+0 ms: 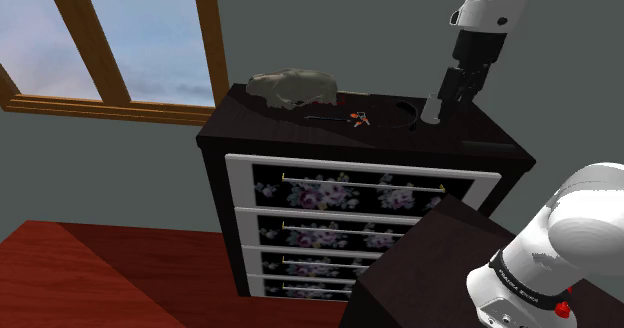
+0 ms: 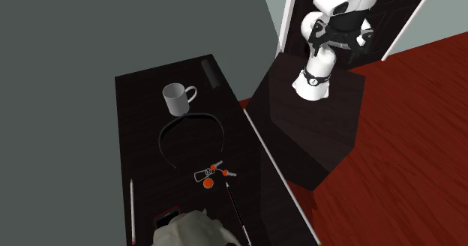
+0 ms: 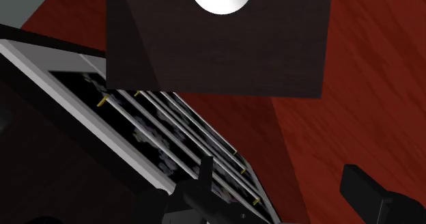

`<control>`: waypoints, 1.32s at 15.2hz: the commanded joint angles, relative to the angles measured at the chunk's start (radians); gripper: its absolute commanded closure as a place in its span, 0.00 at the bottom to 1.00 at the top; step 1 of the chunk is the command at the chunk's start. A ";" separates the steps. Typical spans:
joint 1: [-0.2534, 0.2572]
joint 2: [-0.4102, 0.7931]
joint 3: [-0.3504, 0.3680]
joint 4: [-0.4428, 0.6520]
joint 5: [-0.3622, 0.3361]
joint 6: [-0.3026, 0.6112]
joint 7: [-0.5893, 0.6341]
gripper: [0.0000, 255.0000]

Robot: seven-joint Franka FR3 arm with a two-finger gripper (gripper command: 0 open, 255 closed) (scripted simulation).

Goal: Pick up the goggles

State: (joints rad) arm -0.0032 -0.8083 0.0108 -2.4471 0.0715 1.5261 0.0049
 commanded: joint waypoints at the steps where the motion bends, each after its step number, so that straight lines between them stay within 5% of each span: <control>1: 0.000 0.000 0.000 0.000 0.000 0.000 0.000 0.00; 20: -0.113 0.544 -0.224 0.175 -0.175 0.406 -0.263 0.00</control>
State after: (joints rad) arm -0.1109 -0.2970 -0.2024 -2.2924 -0.1001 1.9150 -0.2438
